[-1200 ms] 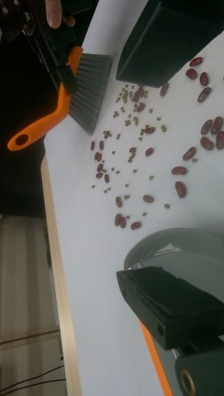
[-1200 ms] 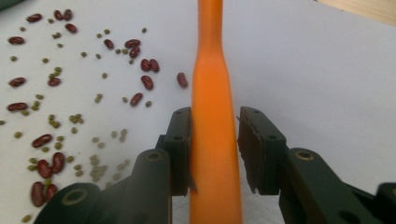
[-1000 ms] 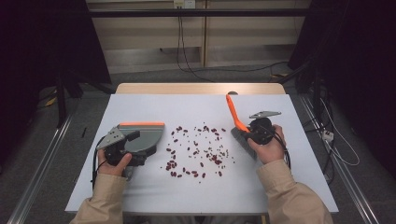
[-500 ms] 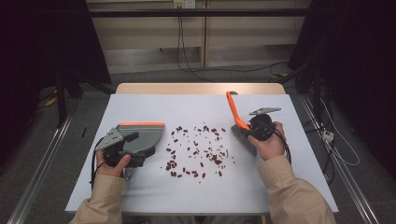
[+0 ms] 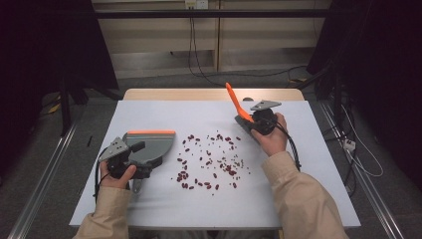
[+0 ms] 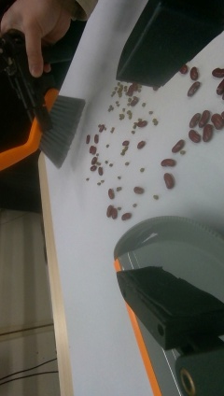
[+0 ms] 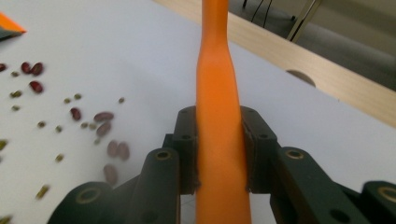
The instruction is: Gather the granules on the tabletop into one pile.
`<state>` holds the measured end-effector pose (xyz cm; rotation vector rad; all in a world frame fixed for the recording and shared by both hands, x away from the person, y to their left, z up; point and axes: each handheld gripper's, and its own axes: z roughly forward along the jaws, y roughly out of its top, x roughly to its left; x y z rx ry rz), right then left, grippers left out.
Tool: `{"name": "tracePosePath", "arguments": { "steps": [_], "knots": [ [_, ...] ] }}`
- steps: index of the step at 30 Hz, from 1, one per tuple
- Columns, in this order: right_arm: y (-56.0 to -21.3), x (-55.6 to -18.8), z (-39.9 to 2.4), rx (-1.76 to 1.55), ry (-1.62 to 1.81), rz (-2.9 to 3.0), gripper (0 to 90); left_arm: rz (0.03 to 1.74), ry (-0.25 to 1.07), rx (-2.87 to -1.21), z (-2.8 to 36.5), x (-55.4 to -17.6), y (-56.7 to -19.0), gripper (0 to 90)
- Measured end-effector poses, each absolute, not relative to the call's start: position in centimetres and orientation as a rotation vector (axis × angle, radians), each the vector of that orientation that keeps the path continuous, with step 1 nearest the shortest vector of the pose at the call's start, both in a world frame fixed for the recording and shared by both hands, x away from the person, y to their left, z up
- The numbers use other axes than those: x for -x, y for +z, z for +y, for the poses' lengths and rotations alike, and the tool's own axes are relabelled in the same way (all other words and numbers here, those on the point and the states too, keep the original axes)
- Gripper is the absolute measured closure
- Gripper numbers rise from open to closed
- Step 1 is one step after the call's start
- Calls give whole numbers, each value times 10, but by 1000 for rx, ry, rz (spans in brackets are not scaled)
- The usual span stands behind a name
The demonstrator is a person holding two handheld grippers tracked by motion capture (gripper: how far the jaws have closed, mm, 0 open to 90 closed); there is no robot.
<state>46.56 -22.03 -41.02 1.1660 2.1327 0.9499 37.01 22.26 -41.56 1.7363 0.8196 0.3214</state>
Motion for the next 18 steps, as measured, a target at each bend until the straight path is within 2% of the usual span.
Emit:
{"name": "tracePosePath", "arguments": {
  "steps": [8, 18],
  "knots": [
    [-424, -484, -190, -982, 853, 2237, 716, 823, 325, -1738, 225, -370, -416, 52],
    [-421, -456, -176, -838, 908, 2378, 715, 821, 333, -1732, 225, -368, -414, 52]
  ]
}}
